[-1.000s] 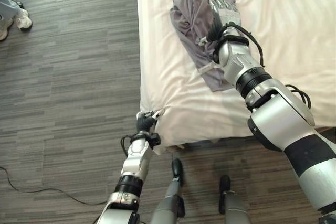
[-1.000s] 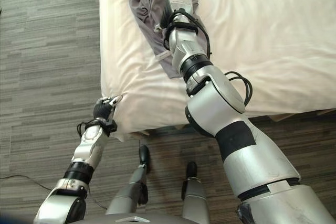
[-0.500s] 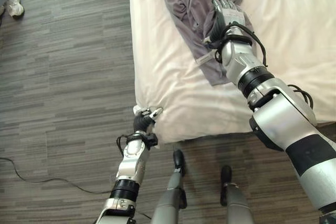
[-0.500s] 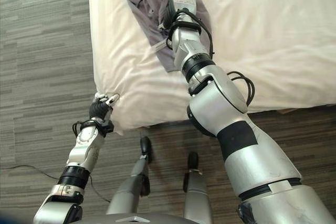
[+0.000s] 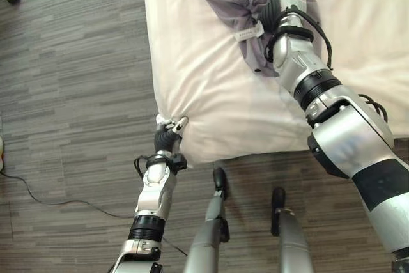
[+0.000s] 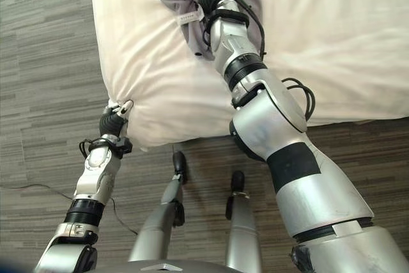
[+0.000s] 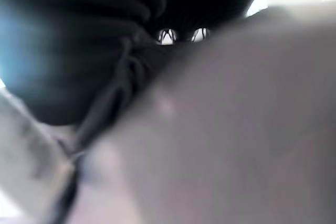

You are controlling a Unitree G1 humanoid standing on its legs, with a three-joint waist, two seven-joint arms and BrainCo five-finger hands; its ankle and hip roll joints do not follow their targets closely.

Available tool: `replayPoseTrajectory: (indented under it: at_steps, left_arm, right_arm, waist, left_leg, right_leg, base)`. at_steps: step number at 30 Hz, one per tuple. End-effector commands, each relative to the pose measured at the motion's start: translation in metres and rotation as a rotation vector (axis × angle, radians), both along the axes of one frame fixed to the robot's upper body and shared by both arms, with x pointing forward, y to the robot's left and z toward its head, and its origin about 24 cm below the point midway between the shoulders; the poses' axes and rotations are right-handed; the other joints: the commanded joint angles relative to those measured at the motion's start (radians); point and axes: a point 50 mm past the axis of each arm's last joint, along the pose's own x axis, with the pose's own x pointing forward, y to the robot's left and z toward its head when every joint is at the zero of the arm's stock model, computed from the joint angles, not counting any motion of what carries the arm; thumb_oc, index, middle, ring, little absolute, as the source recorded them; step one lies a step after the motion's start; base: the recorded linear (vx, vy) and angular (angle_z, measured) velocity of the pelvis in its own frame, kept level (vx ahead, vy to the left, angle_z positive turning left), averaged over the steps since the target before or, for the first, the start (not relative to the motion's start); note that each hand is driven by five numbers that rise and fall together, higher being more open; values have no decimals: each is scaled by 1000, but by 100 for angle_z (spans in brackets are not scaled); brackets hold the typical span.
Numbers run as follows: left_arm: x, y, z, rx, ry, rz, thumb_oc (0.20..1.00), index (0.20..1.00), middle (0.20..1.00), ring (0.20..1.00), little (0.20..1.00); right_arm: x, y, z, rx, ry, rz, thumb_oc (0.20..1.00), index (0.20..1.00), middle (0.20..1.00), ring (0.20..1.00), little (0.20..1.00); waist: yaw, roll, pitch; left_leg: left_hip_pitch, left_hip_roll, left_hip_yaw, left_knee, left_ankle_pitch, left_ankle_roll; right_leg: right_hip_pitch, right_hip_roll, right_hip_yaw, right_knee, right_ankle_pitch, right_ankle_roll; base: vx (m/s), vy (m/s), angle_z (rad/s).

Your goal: Pick up bed clothes into laundry basket.

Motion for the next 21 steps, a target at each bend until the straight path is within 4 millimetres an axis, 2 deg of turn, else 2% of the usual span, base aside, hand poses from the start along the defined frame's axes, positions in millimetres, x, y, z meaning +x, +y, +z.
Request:
replayPoseTrajectory:
  at_steps: [1, 2, 5, 8, 10, 12, 13, 14, 15, 16, 17, 18, 19, 20, 21]
  left_arm:
    - [26, -70, 13, 31, 19, -246, 1000, 1000, 1000, 1000, 1000]
    - [26, -70, 13, 31, 18, -246, 1000, 1000, 1000, 1000, 1000]
    - [26, -64, 8, 32, 39, -230, 1000, 1000, 1000, 1000, 1000]
    - [26, -62, 8, 34, 36, -222, 1000, 1000, 1000, 1000, 1000]
    - [28, -50, 12, 74, 27, -173, 1000, 1000, 1000, 1000, 1000]
    - [29, -47, 16, 82, 13, -159, 1000, 1000, 1000, 1000, 1000]
    - [35, -39, 34, 110, -44, -111, 1000, 1000, 1000, 1000, 1000]
    - [35, -39, 34, 111, -44, -111, 1000, 1000, 1000, 1000, 1000]
    - [41, -36, 49, 135, -87, -94, 1000, 1000, 1000, 1000, 1000]
    - [54, -36, 76, 178, -148, -71, 1000, 1000, 1000, 1000, 1000]
    - [54, -36, 77, 179, -149, -71, 1000, 1000, 1000, 1000, 1000]
    - [61, -37, 106, 223, -231, -77, 1000, 1000, 1000, 1000, 1000]
    - [62, -40, 119, 240, -271, -85, 1000, 1000, 1000, 1000, 1000]
    - [63, -40, 120, 240, -271, -85, 1000, 1000, 1000, 1000, 1000]
    - [65, -40, 139, 276, -327, -80, 1000, 1000, 1000, 1000, 1000]
  right_arm:
    - [1, -2, 3, -23, 77, -45, 200, 200, 200, 200, 200]
    - [1, -2, 3, -23, 77, -45, 200, 200, 200, 200, 200]
    - [2, -8, 4, 37, 59, -19, 200, 200, 200, 200, 200]
    - [2, -8, 4, 45, 51, -7, 200, 200, 200, 200, 200]
    - [2, -2, -6, 147, 63, 66, 200, 200, 200, 200, 200]
    - [2, -1, -13, 202, 75, 90, 200, 200, 200, 200, 200]
    - [2, 4, -37, 375, 111, 143, 200, 200, 200, 200, 200]
    - [2, 4, -37, 375, 110, 143, 200, 200, 200, 200, 200]
    - [2, 6, -44, 431, 121, 155, 200, 200, 200, 200, 200]
    - [0, 13, -62, 500, 147, 174, 200, 200, 200, 200, 200]
    - [0, 13, -61, 500, 147, 174, 200, 200, 200, 200, 200]
    - [-1, 15, -72, 524, 159, 167, 200, 200, 200, 200, 200]
    - [-2, 18, -77, 533, 168, 173, 200, 200, 200, 200, 200]
    - [-2, 18, -77, 534, 167, 174, 200, 200, 200, 200, 200]
    - [-3, 18, -88, 544, 200, 174, 200, 200, 200, 200, 200]
  waist:
    - [-6, -14, 75]
    - [-7, -15, 79]
    - [-29, -34, 75]
    - [-36, -44, 78]
    - [-48, -70, 52]
    - [-51, -76, 44]
    - [-60, -91, 34]
    - [-60, -92, 34]
    - [-65, -99, 23]
    - [-77, -114, -2]
    - [-77, -115, 0]
    - [-87, -128, -20]
    - [-93, -137, -29]
    - [-93, -137, -30]
    - [-99, -150, -52]
  left_leg:
    - [192, 95, 23, 3, -63, -154]
    - [191, 94, 22, 3, -58, -153]
    - [326, 78, 36, 3, -79, -141]
    - [364, 74, 42, 3, -76, -136]
    - [479, 66, 59, 3, -78, -113]
    - [503, 65, 64, 3, -80, -108]
    - [559, 66, 75, 3, -91, -99]
    - [557, 67, 76, 3, -87, -98]
    - [580, 69, 80, 3, -95, -94]
    - [608, 76, 85, 3, -99, -89]
    - [610, 75, 85, 3, -99, -89]
    - [638, 78, 92, 3, -113, -83]
    - [658, 77, 101, 3, -123, -80]
    - [655, 77, 102, 3, -119, -80]
    - [671, 71, 104, 3, -132, -68]
  right_leg:
    - [252, 16, 8, -566, 395, -11]
    - [253, 15, 9, -569, 400, -12]
    - [396, -11, -1, -611, 388, 9]
    - [433, -21, -5, -614, 386, 16]
    - [555, -41, -21, -614, 360, 44]
    - [581, -43, -26, -614, 355, 48]
    - [640, -44, -37, -614, 342, 59]
    - [637, -44, -35, -614, 346, 58]
    - [661, -44, -41, -614, 340, 61]
    - [688, -42, -45, -614, 342, 62]
    - [690, -42, -45, -614, 341, 63]
    - [715, -45, -56, -614, 341, 68]
    - [733, -48, -63, -614, 336, 73]
    - [730, -48, -62, -614, 340, 72]
    - [739, -51, -62, -614, 345, 74]
  base:
    - [10, 70, 3]
    - [9, 61, 4]
    - [28, 105, 3]
    - [12, 101, -6]
    - [28, 219, -11]
    - [15, 170, -4]
    - [-11, 172, -3]
    - [-23, 172, -8]
    - [-41, 120, -6]
    - [-29, 122, -8]
    - [-78, 162, -9]
    - [-50, 146, -22]
    - [-61, 144, -21]
    - [-55, 138, -26]
    - [-78, 120, -21]
